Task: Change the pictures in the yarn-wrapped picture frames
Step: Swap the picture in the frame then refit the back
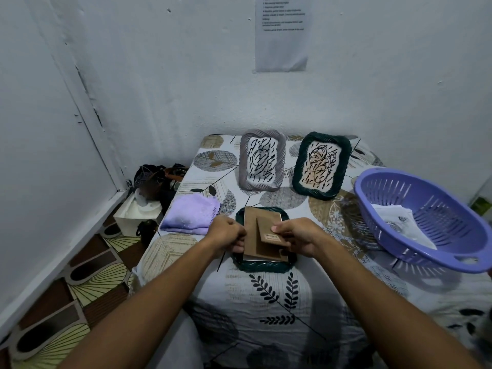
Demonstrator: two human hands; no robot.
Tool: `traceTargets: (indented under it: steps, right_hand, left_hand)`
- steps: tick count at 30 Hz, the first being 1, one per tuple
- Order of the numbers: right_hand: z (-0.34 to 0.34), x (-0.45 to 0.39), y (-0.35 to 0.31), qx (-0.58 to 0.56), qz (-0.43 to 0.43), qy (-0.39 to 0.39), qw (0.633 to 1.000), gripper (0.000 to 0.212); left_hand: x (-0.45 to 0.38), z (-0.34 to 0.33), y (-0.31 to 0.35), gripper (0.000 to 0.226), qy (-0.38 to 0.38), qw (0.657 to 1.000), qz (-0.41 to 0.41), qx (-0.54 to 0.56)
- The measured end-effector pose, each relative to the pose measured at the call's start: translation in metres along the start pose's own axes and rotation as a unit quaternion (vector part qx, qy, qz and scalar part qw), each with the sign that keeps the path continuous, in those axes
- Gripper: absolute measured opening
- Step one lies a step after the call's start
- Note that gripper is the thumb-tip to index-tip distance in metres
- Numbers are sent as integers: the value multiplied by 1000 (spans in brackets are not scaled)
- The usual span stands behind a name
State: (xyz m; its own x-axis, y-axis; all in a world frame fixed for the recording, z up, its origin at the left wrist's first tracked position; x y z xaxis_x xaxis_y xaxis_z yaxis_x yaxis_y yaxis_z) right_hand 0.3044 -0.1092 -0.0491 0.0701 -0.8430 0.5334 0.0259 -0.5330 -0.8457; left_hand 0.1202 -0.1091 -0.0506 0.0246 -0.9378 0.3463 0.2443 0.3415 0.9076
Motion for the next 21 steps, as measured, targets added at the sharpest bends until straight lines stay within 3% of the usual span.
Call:
traceTargets:
  steps: [5,9,16,21]
  right_hand:
    - [0,6,-5,56,33,25,998,20]
    - [-1,12,-8,116,75,37,990,19]
    - [-2,13,-9,153,145,94,973,52]
    - [-4,17,-11,118,134,73,981,56]
  left_hand:
    - [0,1,-1,5,-16,999,25,43]
    - [0,-2,-3,12,-43,993,60,88]
    - [5,-3,-2,26,-66,987,81,126]
    - [5,-1,-2,27,-77,980,85,160]
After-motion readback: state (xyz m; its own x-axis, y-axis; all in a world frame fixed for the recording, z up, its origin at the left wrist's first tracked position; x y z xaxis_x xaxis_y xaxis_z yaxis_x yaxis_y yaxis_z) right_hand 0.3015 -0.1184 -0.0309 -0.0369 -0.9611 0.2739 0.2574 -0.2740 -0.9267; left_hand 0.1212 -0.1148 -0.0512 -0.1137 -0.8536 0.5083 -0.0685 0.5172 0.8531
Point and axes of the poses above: each hand's wrist, its own x-axis away from the middle knuckle, its own z-axis out of the back of the hand, y = z × x, the point moved 2 cm from there along -x, towards the middle knuckle
